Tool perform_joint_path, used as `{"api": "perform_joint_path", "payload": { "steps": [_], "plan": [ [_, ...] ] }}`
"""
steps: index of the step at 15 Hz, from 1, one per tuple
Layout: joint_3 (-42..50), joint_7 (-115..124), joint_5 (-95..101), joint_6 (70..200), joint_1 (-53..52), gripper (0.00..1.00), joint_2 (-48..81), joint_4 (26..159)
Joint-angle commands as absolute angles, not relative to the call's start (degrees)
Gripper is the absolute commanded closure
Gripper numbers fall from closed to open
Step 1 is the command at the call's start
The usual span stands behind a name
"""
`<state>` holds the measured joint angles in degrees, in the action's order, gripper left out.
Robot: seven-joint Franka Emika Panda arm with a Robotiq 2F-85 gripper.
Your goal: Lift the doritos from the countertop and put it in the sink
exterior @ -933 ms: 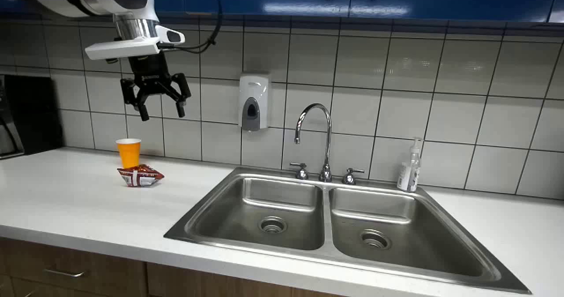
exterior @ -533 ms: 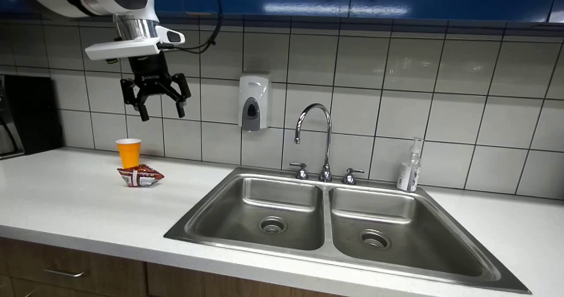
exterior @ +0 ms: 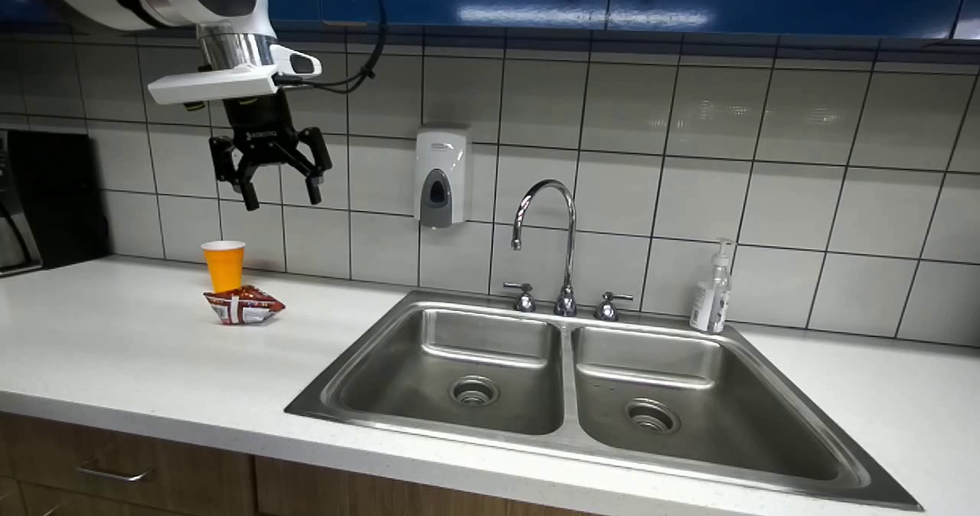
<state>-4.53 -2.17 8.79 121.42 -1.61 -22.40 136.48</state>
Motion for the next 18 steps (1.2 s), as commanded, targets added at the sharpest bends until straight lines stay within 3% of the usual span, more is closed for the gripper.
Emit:
{"api": "perform_joint_path", "payload": {
  "steps": [1,18],
  "plan": [
    [-4.4,-1.4,9.5,121.9,-1.9,0.0,-22.4,136.7],
    [-9.1,6.8,9.1,129.4,-5.3,0.0,-21.3,140.8]
  ]
}}
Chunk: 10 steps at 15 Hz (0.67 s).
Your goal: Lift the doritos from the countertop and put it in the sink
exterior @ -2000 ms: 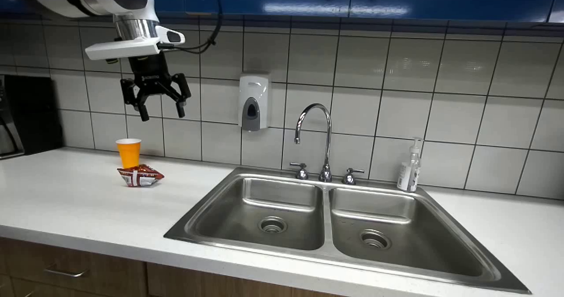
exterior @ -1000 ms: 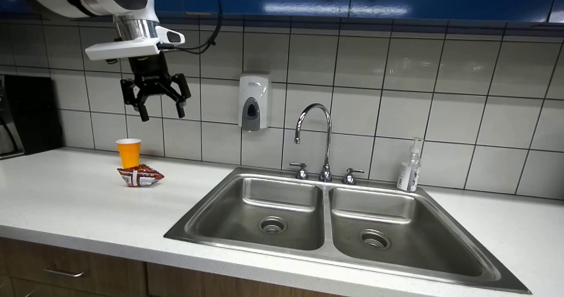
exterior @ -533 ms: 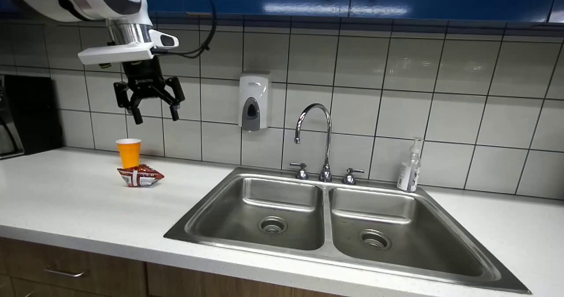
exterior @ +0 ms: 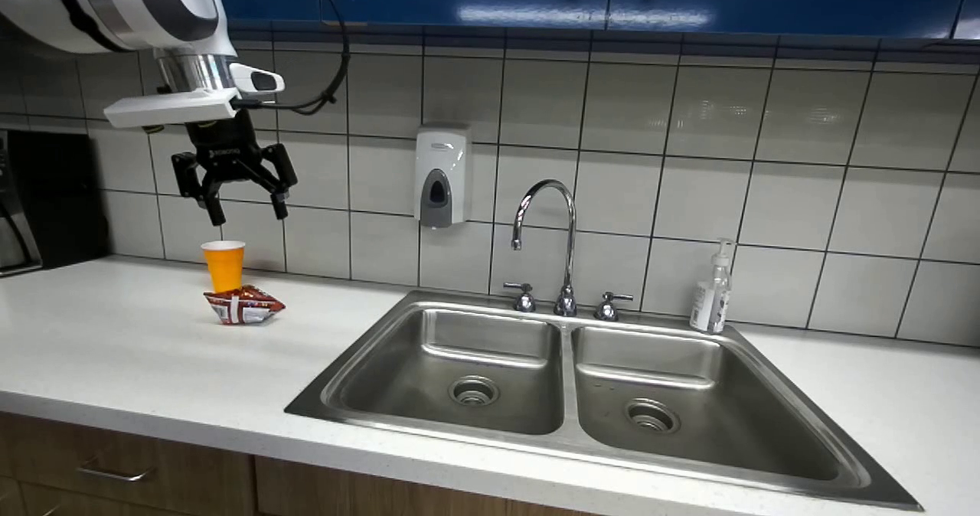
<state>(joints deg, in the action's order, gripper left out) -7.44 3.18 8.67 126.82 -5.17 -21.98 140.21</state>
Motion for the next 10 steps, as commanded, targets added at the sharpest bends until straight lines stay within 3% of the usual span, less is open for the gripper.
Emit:
{"api": "perform_joint_path", "payload": {
  "steps": [1,10],
  "plan": [
    [-9.5,7.3,9.2,130.2,-5.5,0.0,-21.0,140.9],
    [-14.0,13.4,10.2,138.6,-7.0,0.0,-13.2,139.4]
  ]
}}
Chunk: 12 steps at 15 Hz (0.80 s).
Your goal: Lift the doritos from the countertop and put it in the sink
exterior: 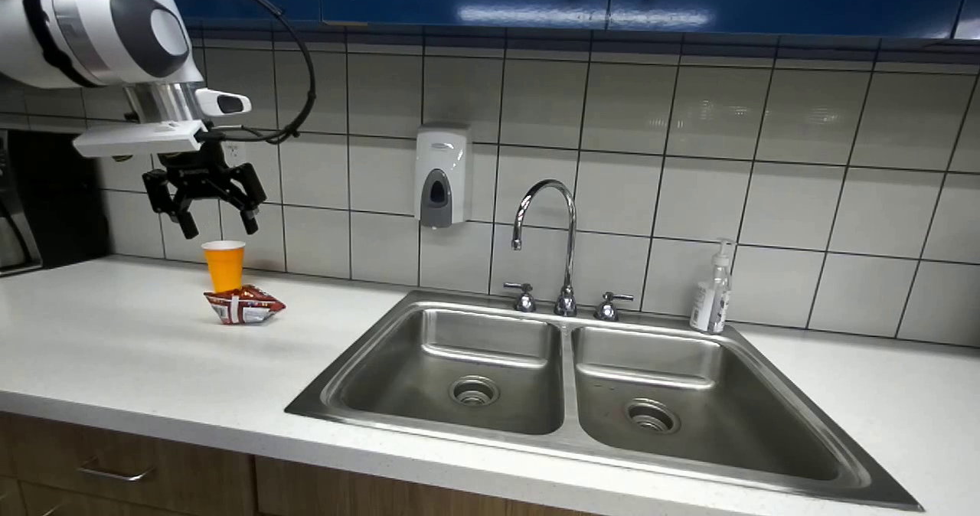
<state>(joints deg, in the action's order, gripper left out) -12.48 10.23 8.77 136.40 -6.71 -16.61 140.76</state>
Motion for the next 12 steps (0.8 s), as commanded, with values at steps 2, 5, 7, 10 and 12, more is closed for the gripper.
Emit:
{"api": "perform_joint_path", "payload": {
  "steps": [2,5,7,10,12],
  "plan": [
    [-14.6,14.3,10.7,140.3,-7.3,0.0,-10.5,138.7],
    [-14.9,15.2,12.5,142.6,-7.7,0.0,-6.6,137.0],
    [-14.9,15.8,14.1,143.7,-8.0,0.0,-4.0,135.4],
    [-14.5,15.7,15.6,144.5,-9.0,0.0,-0.1,132.4],
    [-14.2,15.6,16.0,144.6,-9.9,0.0,2.2,130.3]
  ]
}}
